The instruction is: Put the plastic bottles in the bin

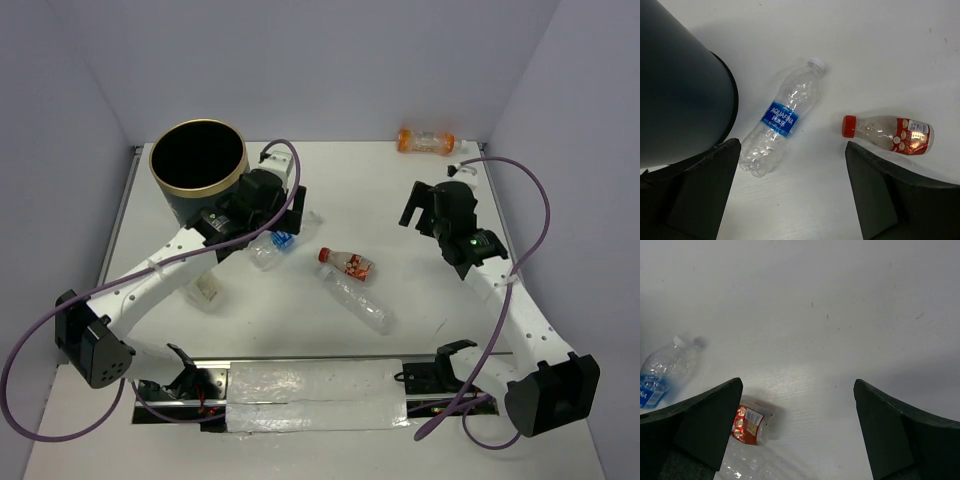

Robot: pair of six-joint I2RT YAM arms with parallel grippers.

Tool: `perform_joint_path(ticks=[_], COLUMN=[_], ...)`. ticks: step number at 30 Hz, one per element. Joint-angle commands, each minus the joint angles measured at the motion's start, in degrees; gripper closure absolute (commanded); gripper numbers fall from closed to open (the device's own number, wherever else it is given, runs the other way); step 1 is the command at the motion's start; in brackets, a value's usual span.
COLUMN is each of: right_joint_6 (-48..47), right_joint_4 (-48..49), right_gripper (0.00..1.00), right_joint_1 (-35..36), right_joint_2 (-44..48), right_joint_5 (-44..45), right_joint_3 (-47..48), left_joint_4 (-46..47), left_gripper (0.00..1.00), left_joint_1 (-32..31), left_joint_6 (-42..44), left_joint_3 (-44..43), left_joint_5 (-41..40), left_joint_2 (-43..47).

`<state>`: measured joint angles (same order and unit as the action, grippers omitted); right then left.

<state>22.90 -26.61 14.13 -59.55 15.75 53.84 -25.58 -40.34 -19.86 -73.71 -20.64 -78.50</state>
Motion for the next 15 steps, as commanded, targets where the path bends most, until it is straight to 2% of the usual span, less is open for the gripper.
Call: perform_joint_path(ticks=[1,7,11,15], right_joint_6=[0.66,0.75,0.31,0.66], right_joint_4=[1.03,2.35,2.79,4.02], right_gripper=[0.00,0.00,0.00,0.00], right_joint_1=[0.55,0.55,0.46,0.63], right_joint_2=[-0.83,0.66,0.66,1.45], right_joint_5=[0.95,-0.28,-2.12,-2.39], right_joint_3=[0.30,-0.85,-0.93,-1.90], left_joint_4=[-0.07,-0.44,3.86,3.00], left_gripper=[0.01,0.01,0.01,0.01], left_joint_1=[-0.27,-0.27,-0.27,-0.27], left_joint_6=[-1.06,-1.41,-2.90,-3.70], left_joint_3=[-2.65,-2.58,4.43,7.53], left_joint_5=[-2.03,-1.94,0.34,0.34], left_joint_2=[0.37,1.68,6.85,8.71])
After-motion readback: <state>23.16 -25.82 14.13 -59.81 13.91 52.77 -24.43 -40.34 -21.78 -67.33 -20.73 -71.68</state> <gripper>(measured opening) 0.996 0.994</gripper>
